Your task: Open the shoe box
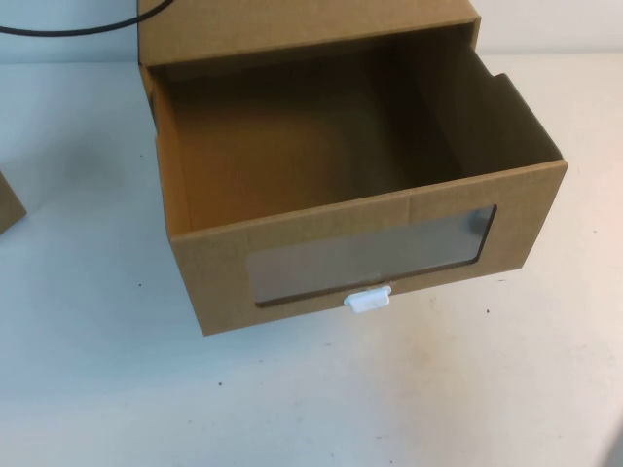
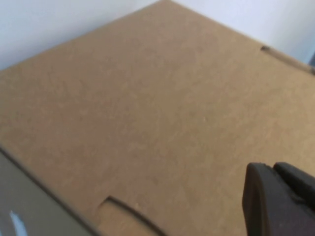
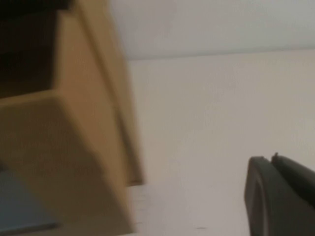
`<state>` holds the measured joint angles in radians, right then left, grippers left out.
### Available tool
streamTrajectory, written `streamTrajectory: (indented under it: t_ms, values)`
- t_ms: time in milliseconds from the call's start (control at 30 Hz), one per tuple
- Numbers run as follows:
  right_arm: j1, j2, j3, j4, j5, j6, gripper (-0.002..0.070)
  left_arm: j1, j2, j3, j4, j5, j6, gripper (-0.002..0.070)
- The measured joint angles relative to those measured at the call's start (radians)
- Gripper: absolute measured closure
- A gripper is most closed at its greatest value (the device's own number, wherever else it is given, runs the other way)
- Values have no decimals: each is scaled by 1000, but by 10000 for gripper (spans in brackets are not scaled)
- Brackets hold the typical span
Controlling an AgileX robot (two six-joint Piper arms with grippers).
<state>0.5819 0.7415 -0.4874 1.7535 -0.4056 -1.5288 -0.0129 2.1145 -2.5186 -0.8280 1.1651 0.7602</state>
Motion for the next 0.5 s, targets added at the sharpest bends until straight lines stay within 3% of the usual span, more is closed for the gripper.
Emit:
streamTrajectory:
  t_ms: [167, 500]
  values:
    - [0, 43, 11, 0, 327, 131, 694, 0, 0, 0, -78, -13, 0, 680]
    - [0, 183, 21, -9, 645, 232, 694, 0, 0, 0, -105, 11, 0, 680]
